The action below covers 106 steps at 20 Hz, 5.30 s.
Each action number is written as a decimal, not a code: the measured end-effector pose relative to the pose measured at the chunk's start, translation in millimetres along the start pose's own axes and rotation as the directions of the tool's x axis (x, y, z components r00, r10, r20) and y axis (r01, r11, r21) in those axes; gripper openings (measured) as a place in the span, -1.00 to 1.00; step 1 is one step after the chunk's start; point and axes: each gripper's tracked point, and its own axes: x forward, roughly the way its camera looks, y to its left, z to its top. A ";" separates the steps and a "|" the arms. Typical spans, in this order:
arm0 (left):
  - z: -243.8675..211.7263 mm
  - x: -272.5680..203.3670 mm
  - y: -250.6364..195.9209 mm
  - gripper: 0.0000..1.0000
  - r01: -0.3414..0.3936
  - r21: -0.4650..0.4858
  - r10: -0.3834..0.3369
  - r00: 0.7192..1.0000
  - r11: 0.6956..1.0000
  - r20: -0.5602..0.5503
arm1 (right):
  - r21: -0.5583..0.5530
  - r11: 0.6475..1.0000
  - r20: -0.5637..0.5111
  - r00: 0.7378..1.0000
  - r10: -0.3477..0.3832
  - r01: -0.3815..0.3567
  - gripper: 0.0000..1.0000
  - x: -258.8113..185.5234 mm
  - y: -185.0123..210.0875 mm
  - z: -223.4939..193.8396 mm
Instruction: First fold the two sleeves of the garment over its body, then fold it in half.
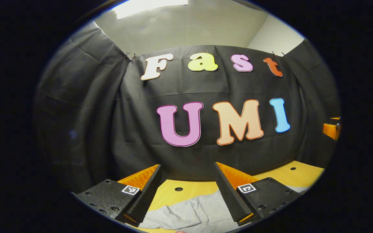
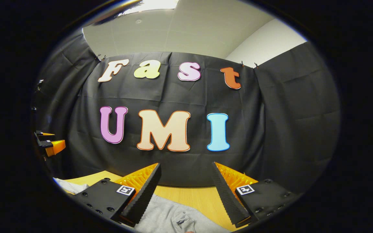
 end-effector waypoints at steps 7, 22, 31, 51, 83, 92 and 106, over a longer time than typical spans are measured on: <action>-1.4 2.2 1.0 0.87 0.014 -0.011 -0.014 1.000 1.000 -0.001 | -0.017 1.000 -0.019 1.000 0.018 -0.018 1.00 -0.4 2.6 4.1; -9.2 14.9 -9.7 0.97 0.053 -0.040 -0.054 0.998 0.998 -0.015 | -0.169 0.975 -0.329 0.924 -0.195 0.146 0.96 -33.0 -147.0 -101.5; -13.0 17.8 -23.4 0.97 0.084 -0.029 -0.085 0.996 0.996 -0.024 | -0.205 0.978 -0.614 0.772 -0.162 0.043 0.97 -107.2 -169.2 -225.7; -22.4 2.7 -12.1 0.97 0.045 -0.006 -0.045 0.997 0.999 -0.059 | -0.094 0.995 -0.939 0.331 -0.096 0.021 1.00 -224.3 -171.9 -376.1; -19.7 -12.0 25.7 0.88 -0.046 0.016 0.047 0.996 0.999 -0.070 | 0.139 0.981 -0.797 0.604 0.032 0.132 -0.94 -63.4 -110.6 -283.4; -22.0 -32.5 69.7 0.87 -0.126 0.038 0.129 0.988 0.991 -0.085 | 0.196 0.980 -0.735 0.665 0.129 0.026 -0.94 -2.3 -35.0 -260.3; -26.2 -58.7 135.4 0.87 -0.241 0.057 0.246 0.963 0.969 -0.105 | 0.224 0.953 -0.658 0.689 0.304 -0.206 -0.94 58.9 108.7 -229.9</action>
